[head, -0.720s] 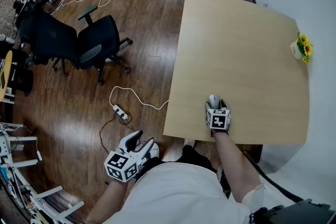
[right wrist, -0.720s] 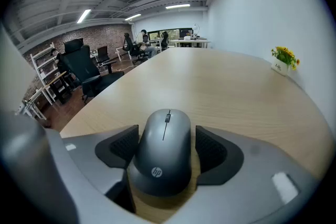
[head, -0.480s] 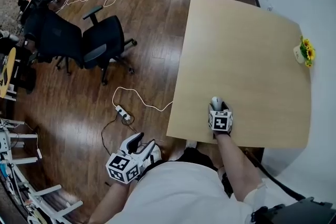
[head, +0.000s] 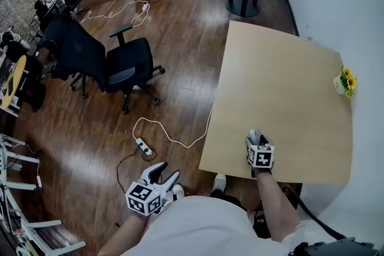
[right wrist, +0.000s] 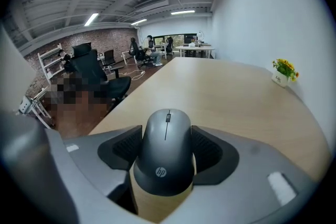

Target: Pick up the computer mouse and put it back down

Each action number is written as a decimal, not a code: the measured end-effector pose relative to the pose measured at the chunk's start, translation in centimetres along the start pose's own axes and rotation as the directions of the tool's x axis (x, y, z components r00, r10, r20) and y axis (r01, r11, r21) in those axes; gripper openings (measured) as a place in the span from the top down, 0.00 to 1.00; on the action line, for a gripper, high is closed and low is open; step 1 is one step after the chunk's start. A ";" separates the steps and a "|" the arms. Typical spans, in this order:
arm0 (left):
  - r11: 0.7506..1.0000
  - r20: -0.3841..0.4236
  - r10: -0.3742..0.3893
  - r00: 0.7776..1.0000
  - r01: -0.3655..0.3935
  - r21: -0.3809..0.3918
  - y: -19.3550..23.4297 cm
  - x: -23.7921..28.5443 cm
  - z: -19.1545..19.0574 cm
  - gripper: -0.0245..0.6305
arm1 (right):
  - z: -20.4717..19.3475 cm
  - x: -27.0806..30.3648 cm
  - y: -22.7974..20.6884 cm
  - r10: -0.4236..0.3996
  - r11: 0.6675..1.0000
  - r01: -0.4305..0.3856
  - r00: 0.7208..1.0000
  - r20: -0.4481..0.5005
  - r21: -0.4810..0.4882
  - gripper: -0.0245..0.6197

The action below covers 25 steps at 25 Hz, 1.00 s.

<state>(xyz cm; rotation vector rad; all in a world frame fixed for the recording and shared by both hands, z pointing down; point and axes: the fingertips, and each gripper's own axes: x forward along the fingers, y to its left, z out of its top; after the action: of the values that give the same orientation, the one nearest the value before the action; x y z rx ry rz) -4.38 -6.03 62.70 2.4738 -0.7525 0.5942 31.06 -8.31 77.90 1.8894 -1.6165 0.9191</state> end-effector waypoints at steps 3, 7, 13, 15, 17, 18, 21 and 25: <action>0.999 -0.001 -0.037 0.999 0.037 0.017 -0.1 -0.1 0.0 0.66 | 1.5 -3.9 1.8 0.034 0.999 -0.034 0.999 0.034 -0.018 0.50; 0.995 0.014 -0.086 0.996 0.086 0.041 -0.3 -0.5 0.8 0.66 | 2.3 -10.5 4.5 0.068 0.997 -0.065 0.995 0.070 -0.042 0.50; 0.980 -0.013 -0.178 0.984 0.178 0.083 -0.6 -1.1 -0.2 0.66 | 3.4 -19.6 9.9 0.102 0.992 -0.088 0.983 0.151 -0.095 0.50; 0.975 -0.017 -0.202 0.979 0.202 0.093 -0.6 -1.3 -0.5 0.66 | 3.5 -22.4 11.6 0.098 0.990 -0.079 0.980 0.173 -0.115 0.50; 0.970 -0.019 -0.223 0.975 0.224 0.095 -0.7 -1.5 -1.0 0.66 | 3.3 -25.0 13.0 0.094 0.988 -0.067 0.976 0.196 -0.142 0.50; 0.967 -0.024 -0.234 0.972 0.235 0.099 -0.8 -1.6 -1.4 0.66 | 3.1 -26.1 13.7 0.094 0.987 -0.064 0.974 0.208 -0.147 0.50; 0.955 -0.046 -0.266 0.963 0.269 0.121 -1.0 -1.8 -2.2 0.66 | 2.4 -28.7 15.1 0.085 0.990 -0.055 0.968 0.237 -0.130 0.50; 0.940 -0.066 -0.304 0.950 0.311 0.140 -1.3 -2.4 -2.7 0.66 | 1.1 -30.6 16.5 0.054 0.996 -0.033 0.966 0.253 -0.086 0.50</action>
<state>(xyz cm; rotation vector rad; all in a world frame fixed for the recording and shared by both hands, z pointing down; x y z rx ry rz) -6.16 -2.67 63.10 2.6332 -0.3010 0.6010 12.81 7.89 53.12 1.9874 -1.8203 0.6362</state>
